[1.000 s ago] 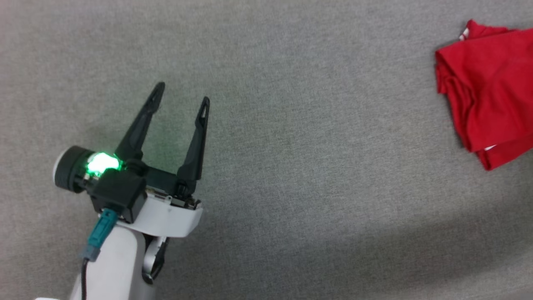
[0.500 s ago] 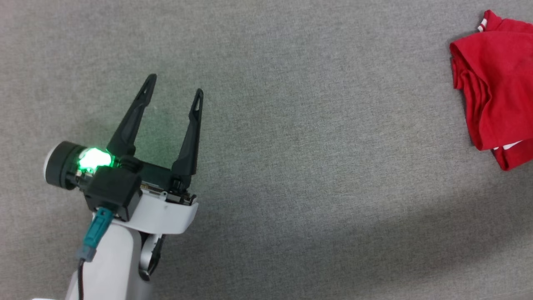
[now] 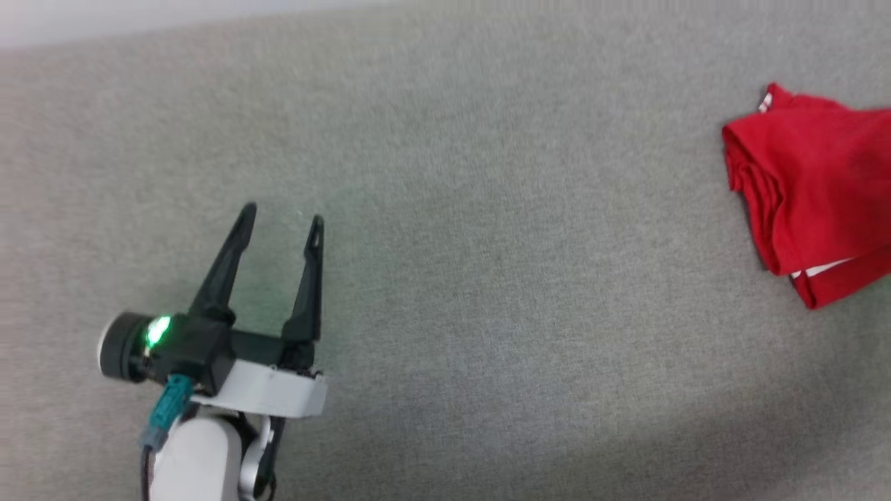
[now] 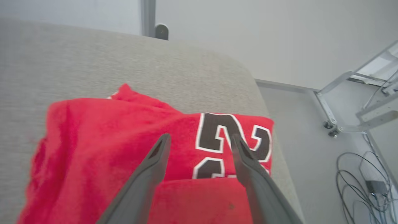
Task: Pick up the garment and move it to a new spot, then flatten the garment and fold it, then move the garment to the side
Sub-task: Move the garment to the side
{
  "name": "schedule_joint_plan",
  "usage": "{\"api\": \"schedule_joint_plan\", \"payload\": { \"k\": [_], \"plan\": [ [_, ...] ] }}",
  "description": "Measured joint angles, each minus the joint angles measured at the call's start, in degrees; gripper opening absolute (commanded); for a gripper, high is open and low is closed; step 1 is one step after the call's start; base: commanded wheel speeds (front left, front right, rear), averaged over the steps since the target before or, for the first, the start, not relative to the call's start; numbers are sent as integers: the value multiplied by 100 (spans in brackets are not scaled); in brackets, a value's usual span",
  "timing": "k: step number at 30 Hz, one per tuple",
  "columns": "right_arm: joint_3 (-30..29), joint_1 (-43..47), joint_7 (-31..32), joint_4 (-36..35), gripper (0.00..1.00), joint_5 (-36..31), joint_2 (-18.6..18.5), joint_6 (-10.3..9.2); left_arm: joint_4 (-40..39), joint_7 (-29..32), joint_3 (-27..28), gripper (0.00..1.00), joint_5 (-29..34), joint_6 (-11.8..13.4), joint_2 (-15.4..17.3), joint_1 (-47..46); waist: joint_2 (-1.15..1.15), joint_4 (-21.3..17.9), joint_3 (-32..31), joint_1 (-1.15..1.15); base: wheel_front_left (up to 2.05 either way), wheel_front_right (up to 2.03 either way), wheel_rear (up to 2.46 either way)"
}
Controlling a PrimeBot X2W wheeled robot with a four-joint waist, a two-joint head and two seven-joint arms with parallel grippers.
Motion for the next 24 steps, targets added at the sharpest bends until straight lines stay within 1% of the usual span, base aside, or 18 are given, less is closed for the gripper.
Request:
{"api": "schedule_joint_plan", "payload": {
  "k": [8, 13, 17, 20, 24],
  "plan": [
    [433, 753, -416, -571, 100, 543, 501, 0, 523, 2, 467, 100, -381, 22, -154, 620, 0, 199, -689, 0, 0, 0, 0],
    [568, 1241, -705, -869, 100, 878, 846, 0, 786, 2, 697, 100, -534, -2, -141, 835, 0, 350, -1086, 0, 0, 0, 0],
    [643, 1533, -928, -1160, 100, 953, 961, 0, 945, 2, 829, 100, -703, -19, -165, 908, 0, 485, -1354, 0, 0, 0, 0],
    [630, 1724, -1047, -1382, 100, 936, 1087, 0, 1040, 1, 856, 100, -771, -49, -159, 944, 0, 580, -1518, 0, 0, 0, 0],
    [374, 2125, -1111, -1658, 100, 937, 1187, 0, 1140, -1, 835, 100, -806, -57, -160, 1012, 0, 688, -1719, 0, 0, 0, 0]
  ]
}}
